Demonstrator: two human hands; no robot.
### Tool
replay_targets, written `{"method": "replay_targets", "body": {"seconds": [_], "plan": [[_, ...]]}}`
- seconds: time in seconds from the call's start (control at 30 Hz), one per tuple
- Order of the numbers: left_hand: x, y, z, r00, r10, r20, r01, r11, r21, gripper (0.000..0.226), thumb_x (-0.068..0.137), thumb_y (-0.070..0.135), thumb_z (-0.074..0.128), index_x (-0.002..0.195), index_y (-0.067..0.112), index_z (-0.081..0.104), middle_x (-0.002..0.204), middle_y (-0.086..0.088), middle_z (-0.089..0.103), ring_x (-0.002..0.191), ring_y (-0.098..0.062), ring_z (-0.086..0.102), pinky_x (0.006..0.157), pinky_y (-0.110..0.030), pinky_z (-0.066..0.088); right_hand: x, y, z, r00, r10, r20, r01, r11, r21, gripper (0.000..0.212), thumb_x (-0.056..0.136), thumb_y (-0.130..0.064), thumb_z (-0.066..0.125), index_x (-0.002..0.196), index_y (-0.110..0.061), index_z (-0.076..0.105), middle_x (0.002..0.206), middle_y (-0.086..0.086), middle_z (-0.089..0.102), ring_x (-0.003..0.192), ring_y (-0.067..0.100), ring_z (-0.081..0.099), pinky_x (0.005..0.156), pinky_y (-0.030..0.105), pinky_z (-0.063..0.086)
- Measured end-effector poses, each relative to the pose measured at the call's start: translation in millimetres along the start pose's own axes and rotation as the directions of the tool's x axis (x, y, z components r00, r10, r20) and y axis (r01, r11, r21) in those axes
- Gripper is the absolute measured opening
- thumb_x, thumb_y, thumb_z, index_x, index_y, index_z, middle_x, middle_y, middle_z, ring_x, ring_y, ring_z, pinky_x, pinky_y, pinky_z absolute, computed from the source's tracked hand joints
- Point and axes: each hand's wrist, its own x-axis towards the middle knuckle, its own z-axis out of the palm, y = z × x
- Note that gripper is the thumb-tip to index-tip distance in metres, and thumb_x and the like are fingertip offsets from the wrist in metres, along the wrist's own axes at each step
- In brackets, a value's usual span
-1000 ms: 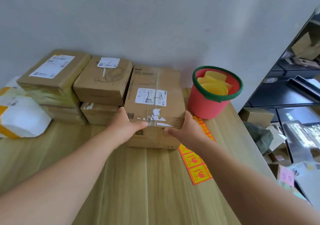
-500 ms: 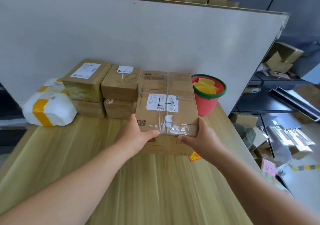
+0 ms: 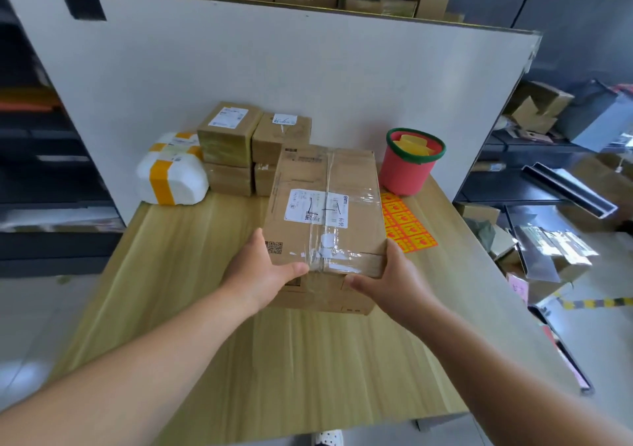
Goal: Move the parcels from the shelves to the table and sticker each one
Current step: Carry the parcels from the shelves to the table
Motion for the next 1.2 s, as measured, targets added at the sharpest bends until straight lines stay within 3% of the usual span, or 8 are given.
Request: {"method": "replay_targets", "body": {"seconds": [0.1,0.23,0.4,0.7,0.9,1.03,1.13,1.2], "plan": [[-21.6,-21.0,-6.8,1.000,-0.019,0.005,0.019,1.000,0.010,0.083,0.063,0.050,0.080,0.131,0.022,0.041,0.111,0.013,0.062,0.101,-0.012,0.060,0.086,-0.032,0.048,-23.8,2.1,18.8,0.999,0.020,0.027,-0.020,1.000,0.017,0.055,0.069,-0.038,0.081,0.109,-0.028,0.045,0.094,-0.019,0.058,0.083,0.002,0.059,0.067,0.028,0.052],[-38.2,-41.7,-14.5,0.998,-0.062,0.003,0.062,0.998,0.025,0.081,0.063,0.049,0.080,0.129,0.024,0.041,0.113,0.012,0.062,0.102,-0.014,0.059,0.088,-0.035,0.049,-42.2,2.4,36.5,0.996,0.014,0.090,-0.017,0.999,0.030,0.054,0.071,-0.040,0.080,0.111,-0.026,0.046,0.095,-0.018,0.061,0.079,-0.003,0.059,0.053,0.014,0.047],[-46.8,-60.6,-12.3,0.991,-0.130,-0.034,0.131,0.991,0.032,0.074,0.065,0.047,0.079,0.126,0.025,0.042,0.110,0.012,0.061,0.099,-0.014,0.059,0.080,-0.031,0.047,-40.4,8.6,58.5,0.991,0.031,0.134,-0.038,0.998,0.053,0.056,0.072,-0.047,0.078,0.115,-0.027,0.047,0.100,-0.015,0.064,0.084,0.005,0.064,0.069,0.031,0.057],[-38.0,-70.3,20.1,0.960,-0.264,-0.090,0.268,0.963,0.033,0.083,0.069,0.047,0.077,0.134,0.022,0.033,0.123,0.013,0.051,0.106,-0.015,0.054,0.082,-0.027,0.042,1.8,40.8,81.4,0.975,0.039,0.220,-0.035,0.999,-0.018,0.055,0.072,-0.048,0.076,0.113,-0.029,0.044,0.104,-0.016,0.063,0.091,0.005,0.062,0.071,0.026,0.049],[-27.4,-54.8,46.7,0.958,-0.283,-0.035,0.282,0.959,-0.035,0.049,0.076,0.048,0.069,0.114,0.029,0.044,0.111,0.010,0.059,0.097,-0.012,0.059,0.084,-0.032,0.049,68.5,45.1,49.0,0.973,0.022,0.228,0.024,0.980,-0.198,0.055,0.081,-0.040,0.072,0.126,-0.022,0.045,0.109,-0.007,0.060,0.097,0.018,0.058,0.071,0.028,0.040],[-18.2,-32.9,66.8,0.959,-0.174,0.222,0.183,0.983,-0.021,0.047,0.085,0.041,0.065,0.127,0.026,0.052,0.120,0.008,0.059,0.104,-0.010,0.059,0.088,-0.024,0.046,106.8,42.5,38.2,0.999,0.025,-0.031,-0.034,0.945,-0.324,0.056,0.089,-0.032,0.063,0.137,-0.013,0.042,0.146,0.008,0.041,0.132,0.027,0.038,0.102,0.037,0.036],[11.0,-24.1,45.2,0.999,0.042,0.019,-0.046,0.953,0.299,0.036,0.088,0.032,0.061,0.123,0.024,0.056,0.115,0.005,0.061,0.103,-0.014,0.059,0.087,-0.025,0.045,99.1,23.7,52.1,0.991,-0.131,-0.010,0.119,0.927,-0.356,0.061,0.091,-0.039,0.058,0.142,-0.013,0.039,0.155,0.006,0.026,0.143,0.023,0.021,0.115,0.033,0.020],[35.7,-22.5,25.9,0.975,0.219,-0.026,-0.174,0.835,0.523,0.053,0.086,0.033,0.062,0.136,0.023,0.045,0.132,0.001,0.050,0.122,-0.020,0.047,0.099,-0.031,0.039,87.3,11.9,66.0,0.967,-0.239,0.090,0.254,0.861,-0.440,0.078,0.088,-0.056,0.052,0.149,-0.016,0.026,0.160,0.005,0.014,0.148,0.023,0.001,0.120,0.037,0.006]]}}
